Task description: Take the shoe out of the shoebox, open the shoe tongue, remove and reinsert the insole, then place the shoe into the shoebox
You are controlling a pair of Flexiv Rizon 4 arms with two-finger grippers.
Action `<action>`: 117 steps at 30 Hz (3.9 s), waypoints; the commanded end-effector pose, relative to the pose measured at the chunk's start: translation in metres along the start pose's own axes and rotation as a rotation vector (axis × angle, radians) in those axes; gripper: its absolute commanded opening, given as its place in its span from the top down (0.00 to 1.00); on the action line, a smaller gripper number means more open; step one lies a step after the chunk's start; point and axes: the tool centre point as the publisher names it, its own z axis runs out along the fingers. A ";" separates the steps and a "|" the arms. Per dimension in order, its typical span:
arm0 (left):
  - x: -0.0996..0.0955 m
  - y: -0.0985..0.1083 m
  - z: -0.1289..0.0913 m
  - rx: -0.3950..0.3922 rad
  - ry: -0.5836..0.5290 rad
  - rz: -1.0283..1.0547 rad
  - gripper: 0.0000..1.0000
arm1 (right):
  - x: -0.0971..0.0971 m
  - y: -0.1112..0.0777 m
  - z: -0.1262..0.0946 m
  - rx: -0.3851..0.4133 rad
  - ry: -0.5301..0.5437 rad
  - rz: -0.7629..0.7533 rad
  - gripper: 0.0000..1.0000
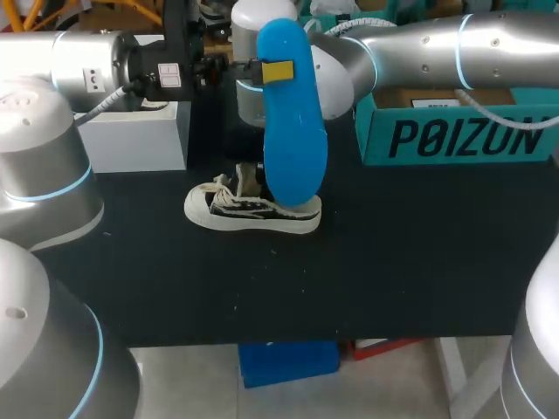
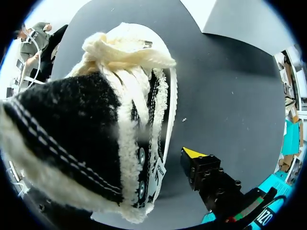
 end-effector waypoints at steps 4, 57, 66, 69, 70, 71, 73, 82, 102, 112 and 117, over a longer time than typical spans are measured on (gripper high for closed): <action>0.000 0.001 0.001 0.002 -0.004 0.001 1.00 | -0.003 0.003 0.002 0.005 0.005 0.000 1.00; 0.000 0.001 0.001 0.002 -0.004 0.001 1.00 | -0.018 -0.046 -0.078 0.066 -0.312 1.757 1.00; 0.000 0.001 0.001 0.002 -0.004 0.001 1.00 | -0.012 -0.041 -0.067 -0.010 -0.295 1.899 1.00; 0.000 0.001 0.001 0.002 -0.004 0.001 1.00 | -0.010 -0.039 -0.057 -0.015 -0.299 1.901 1.00; 0.000 0.001 0.001 0.002 -0.004 0.001 1.00 | -0.009 -0.039 -0.054 -0.018 -0.292 1.903 1.00; 0.000 0.001 0.001 0.002 -0.004 0.001 1.00 | -0.008 -0.038 -0.050 -0.018 -0.311 1.895 1.00; 0.000 0.001 0.001 0.002 -0.004 0.001 1.00 | -0.007 -0.037 -0.044 -0.024 -0.302 1.895 1.00; 0.000 0.001 0.001 0.002 -0.004 0.001 1.00 | -0.003 -0.031 -0.017 -0.076 -0.306 1.807 1.00; 0.000 0.001 0.001 0.002 -0.004 0.001 1.00 | 0.003 -0.042 -0.005 -0.129 -0.268 1.660 0.00; 0.000 0.001 0.001 0.002 -0.004 0.001 1.00 | 0.005 -0.065 -0.035 -0.206 0.038 1.740 0.00; 0.000 0.001 0.001 0.002 -0.004 0.001 1.00 | 0.000 -0.080 -0.047 -0.276 0.149 1.772 0.00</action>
